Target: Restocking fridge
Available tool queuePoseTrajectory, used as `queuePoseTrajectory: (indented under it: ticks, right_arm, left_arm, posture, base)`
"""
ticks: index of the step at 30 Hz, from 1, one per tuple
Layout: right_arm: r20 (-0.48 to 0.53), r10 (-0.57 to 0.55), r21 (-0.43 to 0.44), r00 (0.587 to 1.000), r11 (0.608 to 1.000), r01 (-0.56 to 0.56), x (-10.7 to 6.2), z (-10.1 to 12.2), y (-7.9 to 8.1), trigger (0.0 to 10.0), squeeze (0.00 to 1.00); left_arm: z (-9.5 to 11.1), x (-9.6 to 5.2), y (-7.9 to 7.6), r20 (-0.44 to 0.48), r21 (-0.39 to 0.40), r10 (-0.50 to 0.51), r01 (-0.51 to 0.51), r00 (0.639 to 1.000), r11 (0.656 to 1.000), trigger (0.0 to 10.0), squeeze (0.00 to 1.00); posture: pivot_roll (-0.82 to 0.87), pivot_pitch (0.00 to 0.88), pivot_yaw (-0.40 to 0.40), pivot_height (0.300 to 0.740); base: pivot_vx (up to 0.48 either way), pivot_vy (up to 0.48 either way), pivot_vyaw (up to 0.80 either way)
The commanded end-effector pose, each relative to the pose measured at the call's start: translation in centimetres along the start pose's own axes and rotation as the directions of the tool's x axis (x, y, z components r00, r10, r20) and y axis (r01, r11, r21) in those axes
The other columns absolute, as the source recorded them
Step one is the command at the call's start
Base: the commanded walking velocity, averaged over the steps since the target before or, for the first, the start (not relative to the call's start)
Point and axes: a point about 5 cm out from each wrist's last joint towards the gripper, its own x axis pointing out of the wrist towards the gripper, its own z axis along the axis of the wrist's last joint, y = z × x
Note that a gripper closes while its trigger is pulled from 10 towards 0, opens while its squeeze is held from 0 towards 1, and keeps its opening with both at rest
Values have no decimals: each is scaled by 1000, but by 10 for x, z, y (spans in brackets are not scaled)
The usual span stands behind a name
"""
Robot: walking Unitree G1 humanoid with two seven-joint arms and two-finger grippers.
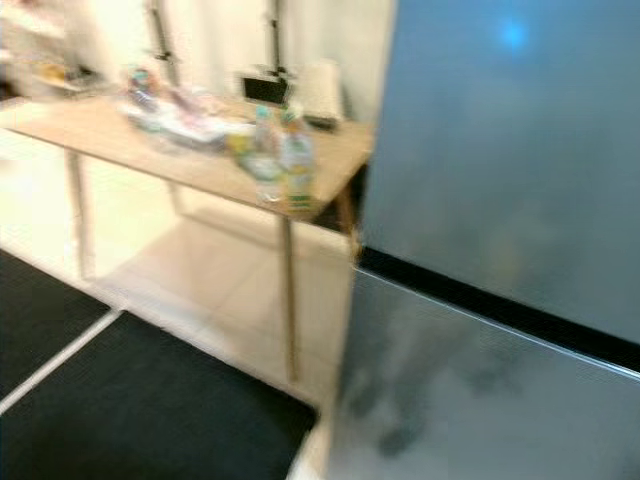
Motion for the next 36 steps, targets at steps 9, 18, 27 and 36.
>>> queuePoseTrajectory:
  ticks: [9, 18, 27, 36]
  right_arm:
    - [0, -9, -17, 1000, 1000, 9, 0, 0, 2, 10000, 0]
    - [-3, -6, -17, 1000, 1000, 6, 1, 0, 3, 10000, 0]
    - [-5, 33, -42, 999, 999, -33, 1, 0, 7, 10000, 0]
    - [-8, 35, -46, 999, 998, -36, 1, 0, 8, 10000, 0]
  left_arm:
    - [7, 1, -2, 23, -6, -2, 2, 1000, 1000, 10000, 0]
    - [3, 0, 0, 12, -8, 3, -2, 1000, 1000, 10000, 0]
    - [-1, 0, 0, -5, -17, 8, -8, 1000, 1000, 10000, 0]
    - [-2, 0, -3, -9, -21, 0, 0, 1000, 1000, 10000, 0]
  posture:
    - [-74, 0, -16, 740]
    - [-74, 0, -15, 740]
    - [-71, 0, -23, 740]
    - [-71, 0, -29, 740]
  base:
    - [0, 0, 442]
    - [0, 0, 0]
    - [0, 0, 267]
    - [0, 0, 800]
